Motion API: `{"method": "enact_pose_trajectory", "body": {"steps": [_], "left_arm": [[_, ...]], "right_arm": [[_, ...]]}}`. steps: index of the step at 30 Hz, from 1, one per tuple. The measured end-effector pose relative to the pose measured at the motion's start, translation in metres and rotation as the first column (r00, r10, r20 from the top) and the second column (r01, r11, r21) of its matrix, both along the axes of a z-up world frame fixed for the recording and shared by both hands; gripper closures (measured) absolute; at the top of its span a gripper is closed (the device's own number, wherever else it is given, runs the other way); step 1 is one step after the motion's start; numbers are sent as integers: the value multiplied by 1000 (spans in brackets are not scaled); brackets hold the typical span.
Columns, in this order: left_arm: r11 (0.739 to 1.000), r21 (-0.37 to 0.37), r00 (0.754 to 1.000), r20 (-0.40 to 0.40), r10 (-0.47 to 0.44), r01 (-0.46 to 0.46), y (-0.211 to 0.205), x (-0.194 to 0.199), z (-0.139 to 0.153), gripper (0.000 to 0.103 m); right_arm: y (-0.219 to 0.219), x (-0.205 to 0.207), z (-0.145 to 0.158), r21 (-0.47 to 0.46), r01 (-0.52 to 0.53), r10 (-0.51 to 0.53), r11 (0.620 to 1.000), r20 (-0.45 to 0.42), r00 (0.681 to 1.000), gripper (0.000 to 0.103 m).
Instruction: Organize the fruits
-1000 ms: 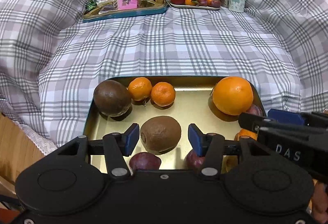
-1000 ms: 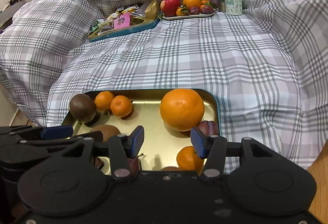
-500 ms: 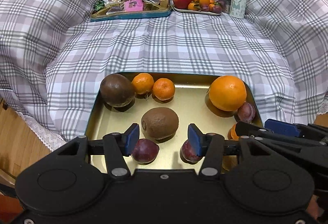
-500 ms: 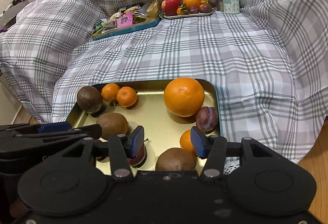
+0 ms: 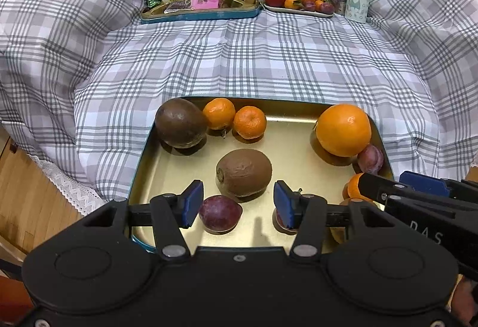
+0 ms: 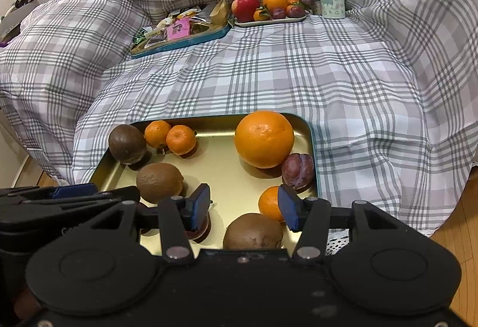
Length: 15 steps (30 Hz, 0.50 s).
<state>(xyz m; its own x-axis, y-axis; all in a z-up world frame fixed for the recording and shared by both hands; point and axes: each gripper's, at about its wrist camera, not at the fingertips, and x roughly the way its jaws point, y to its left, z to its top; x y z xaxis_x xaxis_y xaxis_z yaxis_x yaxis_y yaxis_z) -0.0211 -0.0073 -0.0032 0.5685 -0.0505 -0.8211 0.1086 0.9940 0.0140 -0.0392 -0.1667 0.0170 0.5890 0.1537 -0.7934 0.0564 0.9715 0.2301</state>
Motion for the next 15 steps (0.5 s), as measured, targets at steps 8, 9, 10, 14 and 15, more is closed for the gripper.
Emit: {"method": "enact_pose_trajectory", "body": {"steps": [8,9,10,14,15], "left_arm": [[1000,-9,1000,-12,2,-2,1,1,-1,46],[1000,-7,1000,-12,1,-1,1,1,-1,46],[1000,-6,1000,-12,-1,1,0,1,-1,46],[1000,-4,1000,-15,-6,6,-1,1,-1,46],[1000,-4,1000,-16,-7,7,-1,1,-1,46]], "right_arm": [[-1,1,-1,3,0,0,1000,-4,1000,49],[-1,1,-1,4,0,0,1000,-4,1000,49],[-1,1,-1,4,1,-1,1000,-4,1000,49],[0,1,0,4,1,-1,1000,-5,1000,49],[0,1,0,4,1,-1,1000,-4,1000,49]]}}
